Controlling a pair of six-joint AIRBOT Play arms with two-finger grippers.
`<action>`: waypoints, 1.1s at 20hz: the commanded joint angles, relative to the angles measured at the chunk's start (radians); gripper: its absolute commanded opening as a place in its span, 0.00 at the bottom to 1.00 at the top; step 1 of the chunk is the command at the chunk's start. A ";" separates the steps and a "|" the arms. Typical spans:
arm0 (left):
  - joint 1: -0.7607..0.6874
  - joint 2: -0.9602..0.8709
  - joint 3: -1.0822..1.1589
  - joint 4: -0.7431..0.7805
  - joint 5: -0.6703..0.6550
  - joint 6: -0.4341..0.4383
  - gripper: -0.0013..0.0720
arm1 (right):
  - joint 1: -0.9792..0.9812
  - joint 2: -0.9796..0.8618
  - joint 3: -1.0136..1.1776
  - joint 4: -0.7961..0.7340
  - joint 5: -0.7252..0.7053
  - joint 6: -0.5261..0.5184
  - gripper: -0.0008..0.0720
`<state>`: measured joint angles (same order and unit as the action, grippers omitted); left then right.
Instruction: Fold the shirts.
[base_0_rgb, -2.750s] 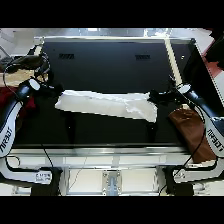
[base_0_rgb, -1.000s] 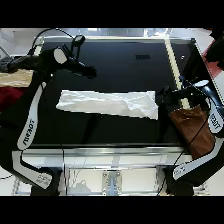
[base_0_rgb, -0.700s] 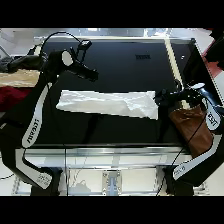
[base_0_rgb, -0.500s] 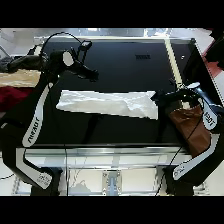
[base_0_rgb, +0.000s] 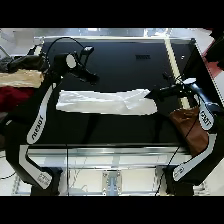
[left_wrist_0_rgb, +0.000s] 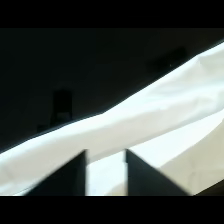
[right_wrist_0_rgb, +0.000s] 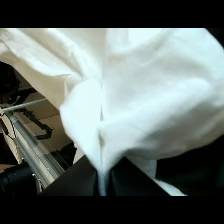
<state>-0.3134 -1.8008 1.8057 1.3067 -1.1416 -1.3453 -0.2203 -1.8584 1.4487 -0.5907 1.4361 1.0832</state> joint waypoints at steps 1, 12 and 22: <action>-0.006 -0.077 0.000 -0.068 -0.061 0.000 0.09 | 0.010 0.028 0.064 0.019 0.061 0.065 0.04; -0.088 -0.204 0.000 -0.126 -0.044 0.037 0.04 | 0.289 0.085 0.419 -0.030 0.055 0.323 0.03; 0.111 0.000 0.000 -0.109 -0.127 0.038 0.04 | 0.563 0.061 0.500 -0.078 -0.240 0.463 0.03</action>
<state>-0.2863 -1.8919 1.8057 1.1828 -1.2179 -1.3087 0.2710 -1.7863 1.9388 -0.6594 1.3243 1.5002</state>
